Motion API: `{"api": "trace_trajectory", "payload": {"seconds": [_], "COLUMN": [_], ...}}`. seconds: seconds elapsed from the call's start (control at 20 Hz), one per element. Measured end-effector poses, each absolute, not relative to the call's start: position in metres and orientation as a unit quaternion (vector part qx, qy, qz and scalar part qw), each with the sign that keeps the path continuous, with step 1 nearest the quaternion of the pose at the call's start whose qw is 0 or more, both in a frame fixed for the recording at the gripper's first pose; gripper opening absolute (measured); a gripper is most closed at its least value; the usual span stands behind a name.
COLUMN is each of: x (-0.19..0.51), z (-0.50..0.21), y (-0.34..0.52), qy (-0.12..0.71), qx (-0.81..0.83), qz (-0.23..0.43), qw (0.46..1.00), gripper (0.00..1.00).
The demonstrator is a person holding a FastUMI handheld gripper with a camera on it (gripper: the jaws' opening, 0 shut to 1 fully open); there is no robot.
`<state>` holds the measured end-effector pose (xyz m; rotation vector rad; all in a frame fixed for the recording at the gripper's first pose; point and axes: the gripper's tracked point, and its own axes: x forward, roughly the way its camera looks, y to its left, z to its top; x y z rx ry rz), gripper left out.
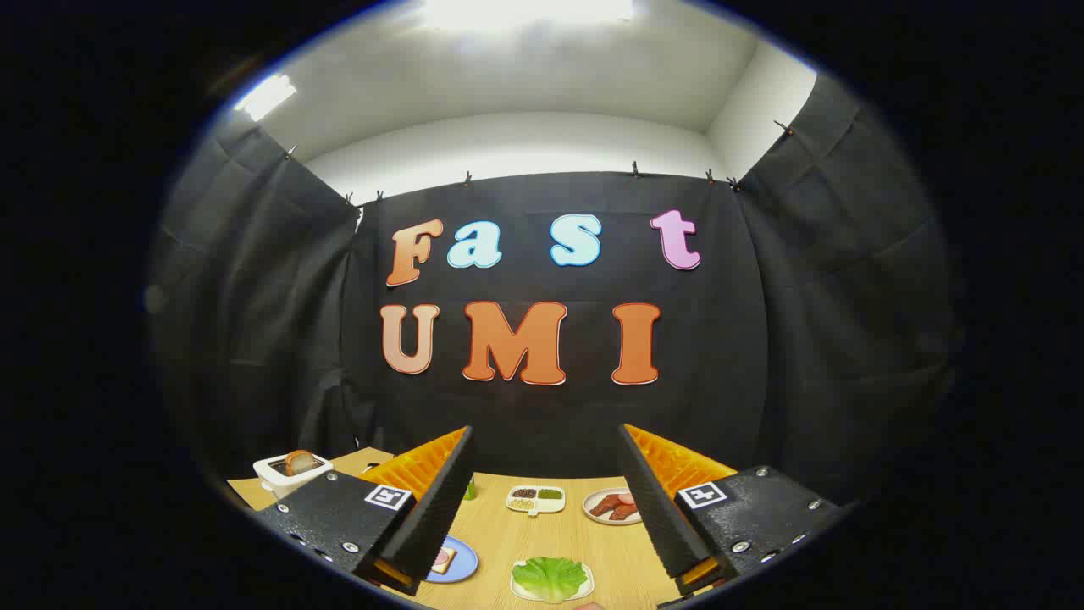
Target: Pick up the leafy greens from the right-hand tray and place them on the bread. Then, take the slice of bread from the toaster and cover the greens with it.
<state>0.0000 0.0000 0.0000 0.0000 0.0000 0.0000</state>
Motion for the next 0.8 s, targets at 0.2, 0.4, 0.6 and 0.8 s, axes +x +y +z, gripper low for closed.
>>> {"api": "trace_trajectory", "payload": {"seconds": [0.2, 0.4, 0.6, 0.8], "x": [0.001, -0.001, -0.002, -0.004], "z": [0.009, 0.013, 0.014, 0.020], "y": [-0.006, -0.003, -0.002, 0.007], "qy": [-0.010, -0.016, -0.018, -0.021], "qx": [0.000, -0.002, 0.001, 0.009], "qz": [-0.007, -0.004, -0.001, 0.011], "qw": [1.000, 1.000, 1.000, 1.000], "gripper": [0.98, 0.98, 0.98, 0.99]}}
